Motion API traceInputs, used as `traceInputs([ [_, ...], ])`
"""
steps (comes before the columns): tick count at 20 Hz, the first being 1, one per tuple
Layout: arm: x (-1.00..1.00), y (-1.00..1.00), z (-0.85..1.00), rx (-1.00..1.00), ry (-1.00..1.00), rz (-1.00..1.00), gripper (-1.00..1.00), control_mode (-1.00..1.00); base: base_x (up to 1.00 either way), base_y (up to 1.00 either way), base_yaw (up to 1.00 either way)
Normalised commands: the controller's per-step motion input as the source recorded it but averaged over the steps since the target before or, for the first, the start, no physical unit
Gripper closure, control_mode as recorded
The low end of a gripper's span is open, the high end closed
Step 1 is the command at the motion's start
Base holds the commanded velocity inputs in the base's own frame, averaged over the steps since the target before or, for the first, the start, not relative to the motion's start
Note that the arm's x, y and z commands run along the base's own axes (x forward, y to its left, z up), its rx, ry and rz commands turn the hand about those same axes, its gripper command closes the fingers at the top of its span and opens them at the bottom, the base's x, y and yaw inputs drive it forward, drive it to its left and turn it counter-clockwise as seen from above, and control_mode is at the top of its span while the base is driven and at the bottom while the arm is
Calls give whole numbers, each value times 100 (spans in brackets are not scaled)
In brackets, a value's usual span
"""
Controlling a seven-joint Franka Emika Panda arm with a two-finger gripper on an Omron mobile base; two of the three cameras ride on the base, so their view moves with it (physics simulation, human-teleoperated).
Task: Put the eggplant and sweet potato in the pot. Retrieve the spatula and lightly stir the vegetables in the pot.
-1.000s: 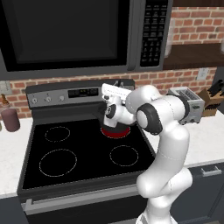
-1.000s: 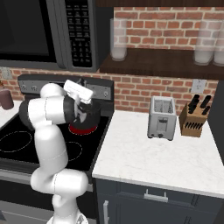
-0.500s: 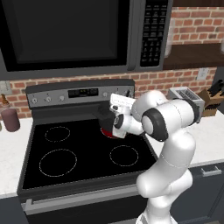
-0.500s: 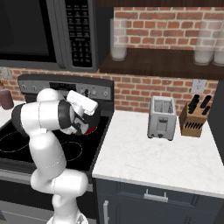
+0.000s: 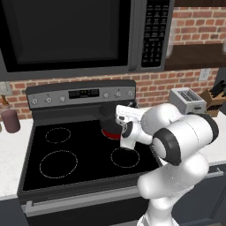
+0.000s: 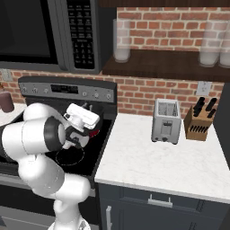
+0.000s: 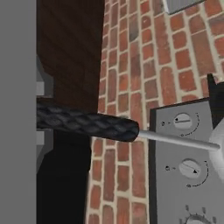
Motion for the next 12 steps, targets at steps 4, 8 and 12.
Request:
traceInputs([
  [4,-2,0,53,2,36,6,100,-100,0,0,0],
  [8,4,0,90,5,36,7,100,-100,0,0,0],
  [12,14,0,53,3,24,6,100,-100,0,0,0],
])
